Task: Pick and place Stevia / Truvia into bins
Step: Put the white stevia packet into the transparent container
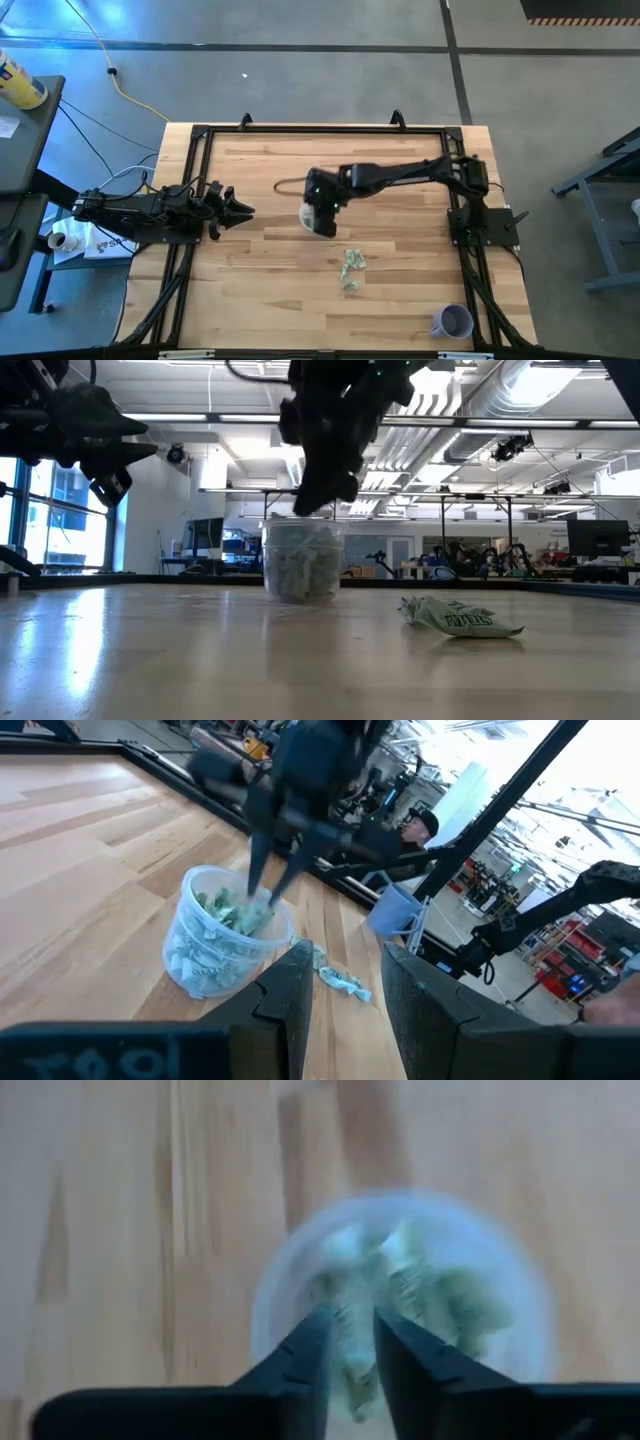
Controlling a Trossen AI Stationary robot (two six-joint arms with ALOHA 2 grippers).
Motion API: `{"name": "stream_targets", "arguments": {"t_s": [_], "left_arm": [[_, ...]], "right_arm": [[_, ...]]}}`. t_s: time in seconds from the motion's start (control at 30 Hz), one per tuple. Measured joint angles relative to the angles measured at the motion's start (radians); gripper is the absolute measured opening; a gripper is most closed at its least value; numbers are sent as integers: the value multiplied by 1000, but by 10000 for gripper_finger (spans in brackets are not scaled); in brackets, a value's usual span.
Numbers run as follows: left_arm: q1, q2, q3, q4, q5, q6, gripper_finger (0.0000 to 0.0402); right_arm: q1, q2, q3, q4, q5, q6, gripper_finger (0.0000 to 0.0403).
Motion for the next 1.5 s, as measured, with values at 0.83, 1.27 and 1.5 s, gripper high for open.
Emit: {"name": "stream_targets", "arguments": {"t_s": [0.83, 1.27, 1.5], "left_arm": [[0, 0, 0, 0, 0, 0, 156], [0, 0, 0, 0, 0, 0, 156], [0, 0, 0, 0, 0, 0, 156]], "right_arm": [[191, -152, -308, -257, 115, 208, 199], [423, -152, -467, -29, 372, 756, 184], [403, -152, -541, 128, 327, 801, 145]]}}
